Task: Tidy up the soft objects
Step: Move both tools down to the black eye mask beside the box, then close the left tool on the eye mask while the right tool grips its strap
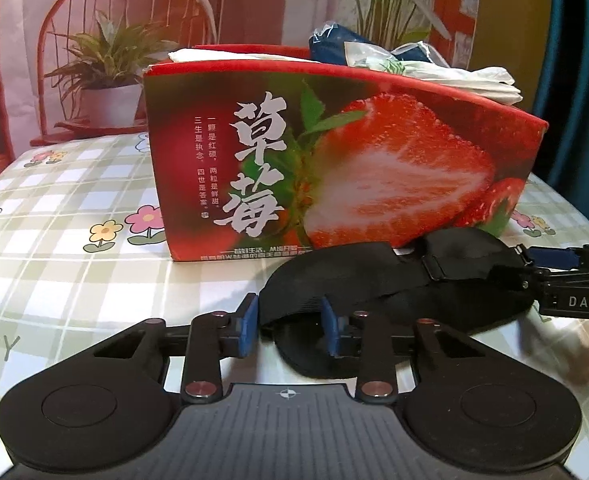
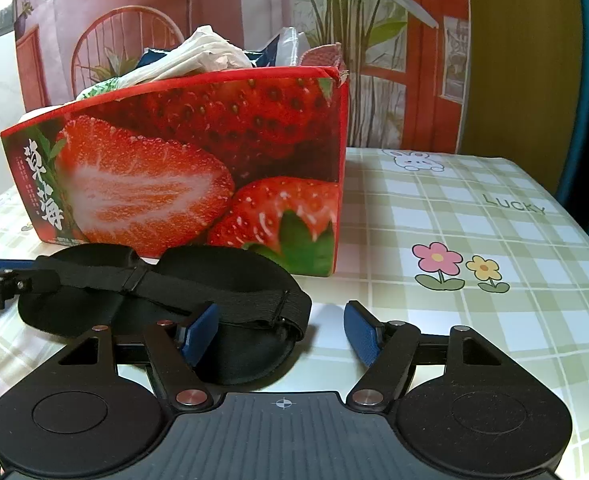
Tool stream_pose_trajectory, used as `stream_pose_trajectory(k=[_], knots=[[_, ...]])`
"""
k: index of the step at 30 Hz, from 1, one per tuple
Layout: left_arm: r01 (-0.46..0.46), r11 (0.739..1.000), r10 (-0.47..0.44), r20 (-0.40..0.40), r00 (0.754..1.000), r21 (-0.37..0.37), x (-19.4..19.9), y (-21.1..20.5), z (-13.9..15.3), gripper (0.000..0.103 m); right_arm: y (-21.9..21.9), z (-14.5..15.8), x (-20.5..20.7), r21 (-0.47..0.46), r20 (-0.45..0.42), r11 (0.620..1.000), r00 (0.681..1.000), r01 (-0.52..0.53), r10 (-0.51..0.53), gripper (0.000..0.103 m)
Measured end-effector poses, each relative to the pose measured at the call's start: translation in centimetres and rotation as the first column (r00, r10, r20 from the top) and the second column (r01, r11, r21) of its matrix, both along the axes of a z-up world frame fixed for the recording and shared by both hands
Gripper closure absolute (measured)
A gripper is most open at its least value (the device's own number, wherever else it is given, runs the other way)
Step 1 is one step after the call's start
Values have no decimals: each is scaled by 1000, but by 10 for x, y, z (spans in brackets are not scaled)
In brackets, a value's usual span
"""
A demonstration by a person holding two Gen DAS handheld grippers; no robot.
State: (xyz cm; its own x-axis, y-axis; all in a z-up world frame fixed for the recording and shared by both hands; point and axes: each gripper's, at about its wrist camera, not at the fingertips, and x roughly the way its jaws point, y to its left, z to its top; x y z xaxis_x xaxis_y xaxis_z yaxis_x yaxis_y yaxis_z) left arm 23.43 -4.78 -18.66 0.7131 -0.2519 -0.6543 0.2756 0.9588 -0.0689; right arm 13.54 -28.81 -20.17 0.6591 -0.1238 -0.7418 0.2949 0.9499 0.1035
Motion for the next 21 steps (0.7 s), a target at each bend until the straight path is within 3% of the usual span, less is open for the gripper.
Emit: stream_pose_trajectory(k=[14, 21], knots=[[0, 997, 0, -3, 1000, -75, -1, 13, -3, 67, -1, 1, -2, 25, 14, 999, 1000, -26, 25, 36], [2, 997, -2, -2, 1000, -75, 0, 10, -4, 65, -6, 3, -5, 78, 43, 996, 998, -43, 40, 39]])
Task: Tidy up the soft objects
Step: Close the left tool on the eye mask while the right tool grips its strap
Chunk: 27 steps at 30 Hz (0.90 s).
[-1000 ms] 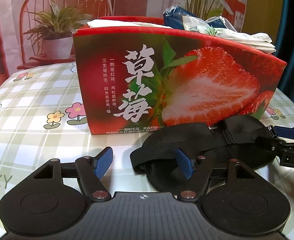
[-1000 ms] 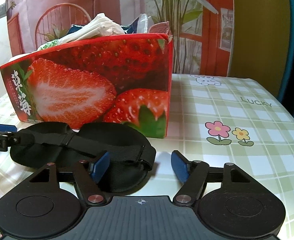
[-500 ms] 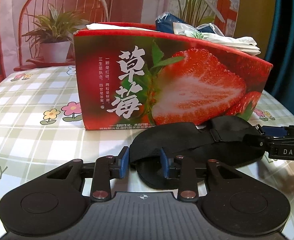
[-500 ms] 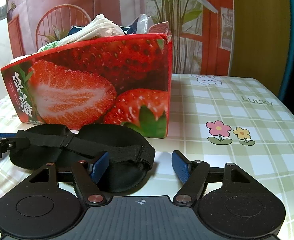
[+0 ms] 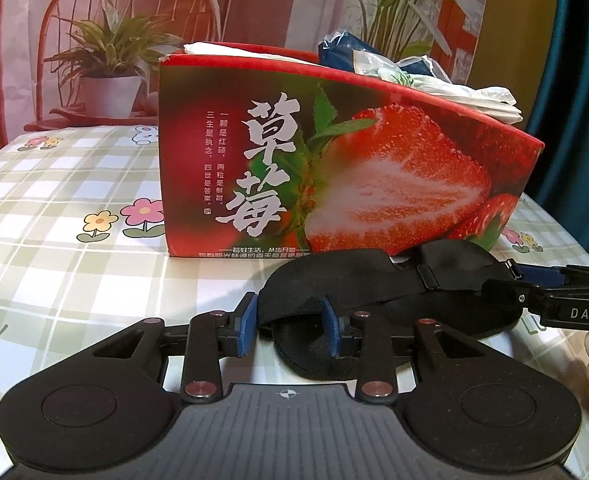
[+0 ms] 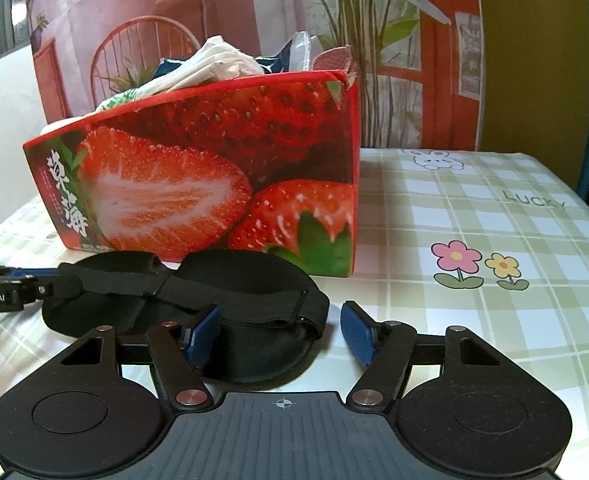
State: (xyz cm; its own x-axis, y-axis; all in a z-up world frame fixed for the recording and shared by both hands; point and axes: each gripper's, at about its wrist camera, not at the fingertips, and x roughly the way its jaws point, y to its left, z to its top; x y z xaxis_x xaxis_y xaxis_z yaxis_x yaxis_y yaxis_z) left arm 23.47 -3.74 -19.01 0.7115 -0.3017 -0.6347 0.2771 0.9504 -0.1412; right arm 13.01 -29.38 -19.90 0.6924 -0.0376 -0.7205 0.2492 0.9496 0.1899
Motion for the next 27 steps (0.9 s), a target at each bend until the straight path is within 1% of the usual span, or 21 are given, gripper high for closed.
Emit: stream_pose_trajectory(k=[8, 10, 12, 16, 17, 20, 22, 24, 25, 27], knots=[[3, 1000, -3, 3, 1000, 6, -1, -1, 0, 65, -1, 1, 0, 11, 5, 1000, 1000, 3, -3, 40], [4, 1000, -4, 4, 1000, 7, 0, -1, 0, 65, -2, 1, -1, 21, 10, 1000, 1000, -3, 3, 47], [4, 1000, -4, 4, 1000, 7, 0, -2, 0, 65, -1, 1, 0, 23, 12, 1000, 1000, -8, 8, 49], [7, 1000, -7, 6, 1000, 11, 0, -3, 0, 64, -1, 1, 0, 28, 18, 999, 1000, -16, 16, 63], [7, 1000, -7, 8, 1000, 11, -1, -3, 0, 64, -1, 2, -1, 33, 24, 999, 1000, -15, 14, 64], [8, 1000, -9, 8, 1000, 9, 0, -3, 0, 64, -5, 5, -6, 57, 60, 998, 998, -5, 2, 73], [10, 1000, -10, 9, 1000, 9, -1, -3, 0, 64, -8, 6, -9, 67, 80, 998, 997, 10, -16, 87], [10, 1000, -10, 10, 1000, 11, -1, -3, -1, 64, -10, 7, -11, 75, 88, 997, 996, 22, -28, 91], [11, 1000, -11, 11, 1000, 11, -1, -3, -1, 64, -11, 7, -11, 77, 89, 997, 996, 23, -30, 94], [12, 1000, -12, 11, 1000, 14, -1, -3, -1, 64, -11, 7, -12, 77, 92, 997, 995, 26, -33, 95]])
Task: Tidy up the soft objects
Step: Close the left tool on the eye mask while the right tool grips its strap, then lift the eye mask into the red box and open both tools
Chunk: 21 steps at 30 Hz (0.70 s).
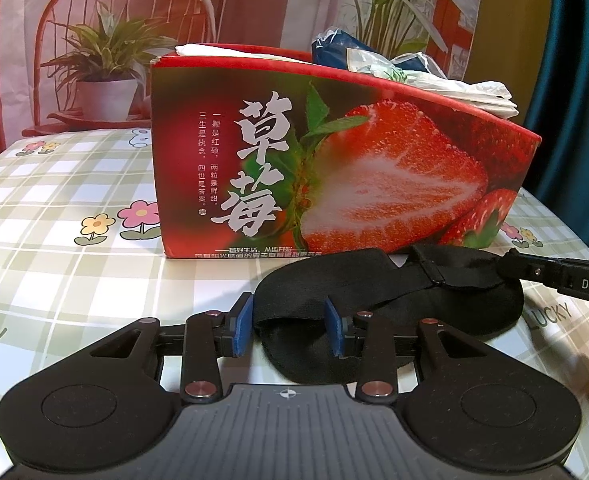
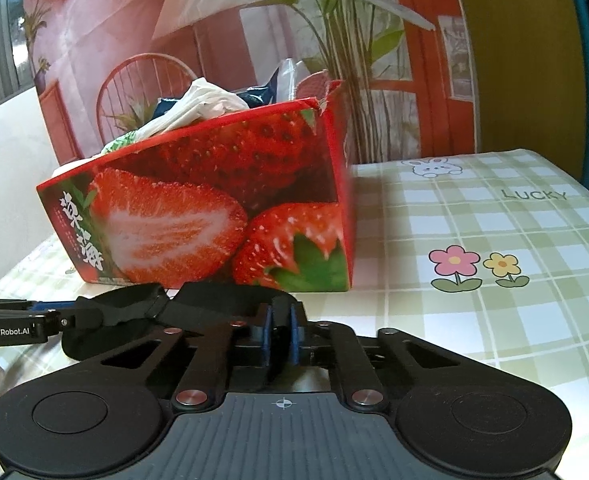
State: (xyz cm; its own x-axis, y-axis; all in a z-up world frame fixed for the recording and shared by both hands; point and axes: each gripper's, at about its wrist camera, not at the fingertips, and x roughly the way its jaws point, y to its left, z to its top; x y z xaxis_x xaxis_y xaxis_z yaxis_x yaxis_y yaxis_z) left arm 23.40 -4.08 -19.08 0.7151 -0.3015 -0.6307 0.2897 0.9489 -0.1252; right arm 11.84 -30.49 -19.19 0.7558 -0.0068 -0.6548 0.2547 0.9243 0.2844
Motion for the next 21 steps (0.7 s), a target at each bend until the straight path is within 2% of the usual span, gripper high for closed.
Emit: stream_pose_trajectory(k=[2, 5, 7, 10, 12, 14, 18, 21], knots=[[-3, 1000, 3, 2, 1000, 8, 0, -1, 0, 65, 0, 0, 0, 0, 3, 1000, 1000, 1, -1, 96], [-21, 999, 21, 3, 1000, 37, 0, -3, 1, 73, 1, 0, 0, -8, 3, 1000, 1000, 1, -1, 96], [-21, 998, 21, 6, 1000, 53, 1, -4, 3, 83, 4, 1, 0, -22, -1, 1000, 1000, -3, 3, 96], [-18, 996, 16, 20, 1000, 82, -3, -5, 12, 92, 15, 6, -1, -76, -2, 997, 999, -32, 32, 97], [-12, 998, 11, 27, 1000, 67, -7, -1, 24, 94, 23, 14, -5, -109, 13, 992, 998, -63, 64, 97], [10, 998, -13, 45, 999, 54, -12, 2, 37, 95, 25, 24, -9, -103, 42, 992, 996, -70, 75, 98], [66, 996, -73, 144, 987, 53, -25, 7, 78, 95, 27, 55, -11, -117, 109, 988, 988, -97, 109, 98], [79, 996, -85, 226, 971, 34, -28, 11, 111, 95, 28, 84, -7, -145, 168, 980, 973, -134, 158, 98]])
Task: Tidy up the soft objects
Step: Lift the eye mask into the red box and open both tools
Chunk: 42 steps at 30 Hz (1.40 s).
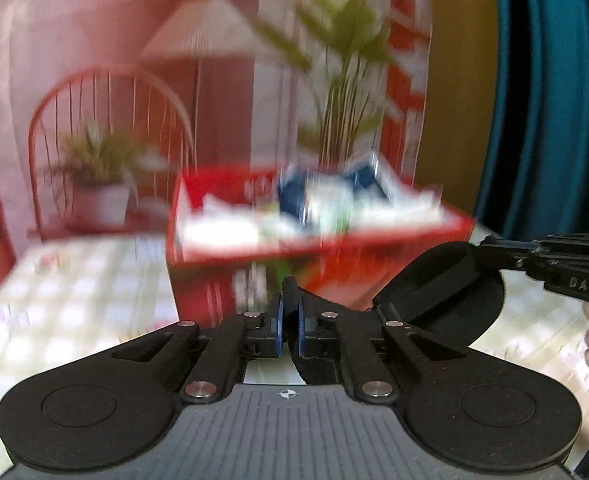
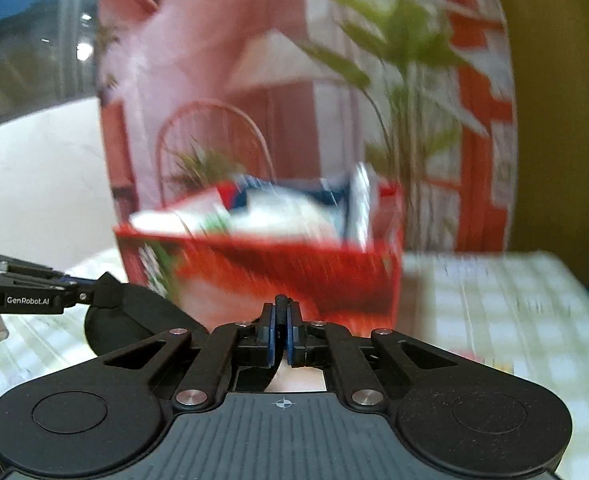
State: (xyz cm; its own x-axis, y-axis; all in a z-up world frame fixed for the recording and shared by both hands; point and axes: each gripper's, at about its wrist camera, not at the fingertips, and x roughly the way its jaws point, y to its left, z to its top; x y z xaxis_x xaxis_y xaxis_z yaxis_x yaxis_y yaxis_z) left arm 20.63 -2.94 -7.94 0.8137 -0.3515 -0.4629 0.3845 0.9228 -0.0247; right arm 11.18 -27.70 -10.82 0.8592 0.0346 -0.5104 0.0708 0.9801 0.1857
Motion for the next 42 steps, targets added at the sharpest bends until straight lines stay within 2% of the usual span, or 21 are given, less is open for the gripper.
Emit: stream_pose_trajectory(k=[5, 9, 15, 18, 21, 25, 28, 30, 35, 38, 40, 42], knots=[[-7, 1000, 9, 105, 994, -23, 12, -2, 43, 95, -1, 51, 20, -72, 100, 995, 993, -62, 69, 98], [-35, 999, 38, 174, 984, -22, 29, -3, 63, 95, -9, 83, 42, -112, 157, 991, 984, -66, 83, 98], [-92, 996, 89, 248, 965, 2, 68, -20, 77, 95, -16, 100, 85, -210, 192, 978, 980, -4, 46, 98], [-116, 993, 110, 215, 970, 13, 89, -28, 71, 95, -17, 90, 108, -259, 179, 965, 984, 43, 4, 98], [-125, 991, 115, 165, 980, 50, 111, -35, 55, 95, -18, 71, 128, -282, 124, 957, 992, 66, -32, 98], [-144, 982, 132, 99, 986, 122, 129, -37, 26, 95, -24, 43, 147, -264, 32, 961, 996, 84, -79, 98], [-142, 983, 136, 52, 989, 117, 134, -28, 13, 95, -26, 26, 155, -243, -28, 966, 995, 88, -98, 98], [-121, 983, 119, 21, 993, 138, 139, -27, 7, 95, -26, 17, 156, -227, -56, 970, 993, 86, -101, 97], [-112, 986, 116, -20, 993, 124, 144, -17, 5, 94, -32, 6, 157, -187, -110, 979, 988, 87, -109, 96], [-121, 985, 127, -37, 991, 125, 144, -17, 8, 85, -34, 7, 155, -175, -118, 980, 986, 95, -117, 92], [-121, 986, 129, -65, 990, 111, 143, -14, 10, 58, -35, 10, 152, -175, -120, 979, 984, 106, -128, 87], [-121, 987, 129, -71, 989, 103, 140, -12, 14, 41, -38, 15, 147, -163, -115, 980, 984, 117, -137, 83]])
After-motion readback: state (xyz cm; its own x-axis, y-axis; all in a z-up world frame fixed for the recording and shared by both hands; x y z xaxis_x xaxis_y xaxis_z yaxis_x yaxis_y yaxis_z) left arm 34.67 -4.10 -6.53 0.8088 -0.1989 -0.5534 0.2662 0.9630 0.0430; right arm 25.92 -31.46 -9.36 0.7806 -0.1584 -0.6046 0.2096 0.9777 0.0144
